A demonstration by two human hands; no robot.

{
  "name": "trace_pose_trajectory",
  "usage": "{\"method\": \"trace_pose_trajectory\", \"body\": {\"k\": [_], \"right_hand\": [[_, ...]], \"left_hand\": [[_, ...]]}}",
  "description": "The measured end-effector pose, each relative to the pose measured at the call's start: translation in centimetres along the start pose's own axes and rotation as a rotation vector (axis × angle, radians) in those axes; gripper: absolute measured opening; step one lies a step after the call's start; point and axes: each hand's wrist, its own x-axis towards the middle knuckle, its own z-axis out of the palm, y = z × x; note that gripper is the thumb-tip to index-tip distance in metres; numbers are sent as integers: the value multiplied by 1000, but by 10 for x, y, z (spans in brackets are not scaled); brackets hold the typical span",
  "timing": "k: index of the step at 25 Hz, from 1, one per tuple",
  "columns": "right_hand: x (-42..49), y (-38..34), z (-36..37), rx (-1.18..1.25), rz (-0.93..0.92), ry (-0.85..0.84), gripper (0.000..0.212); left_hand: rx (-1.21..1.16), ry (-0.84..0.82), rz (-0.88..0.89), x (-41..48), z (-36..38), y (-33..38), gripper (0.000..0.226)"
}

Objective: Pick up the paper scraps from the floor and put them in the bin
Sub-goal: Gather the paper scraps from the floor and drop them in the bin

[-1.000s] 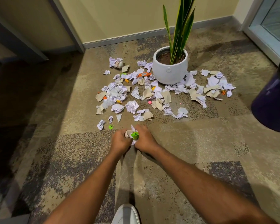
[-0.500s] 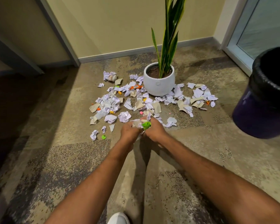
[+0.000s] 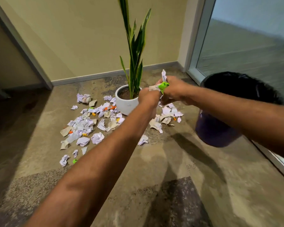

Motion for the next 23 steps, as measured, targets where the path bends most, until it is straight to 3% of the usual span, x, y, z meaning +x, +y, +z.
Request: {"method": "trace_pose_trajectory", "body": {"k": [6,9,13,18,20,23], "right_hand": [[-18,20,-130,83,81,159,43],[-27,57,-176,154,175,186,39],[-34,102,-209,175,369,223,25],[-30,123,-218,55,430,341,16],[-32,118,-215,-12,396,437,21],[-30,99,-200,-36,281,417,18]], "left_hand": [[-64,-269,-12,-33,131,54,16],[48,-443,-141,-49,175,59,21],[236,-543,-238,-58,210,50,20],[520,-607,-129,-44,203,45,21],[590,-640,-50,-31,184,60,33],[731,-736,17,-11,135,87,28]]}}
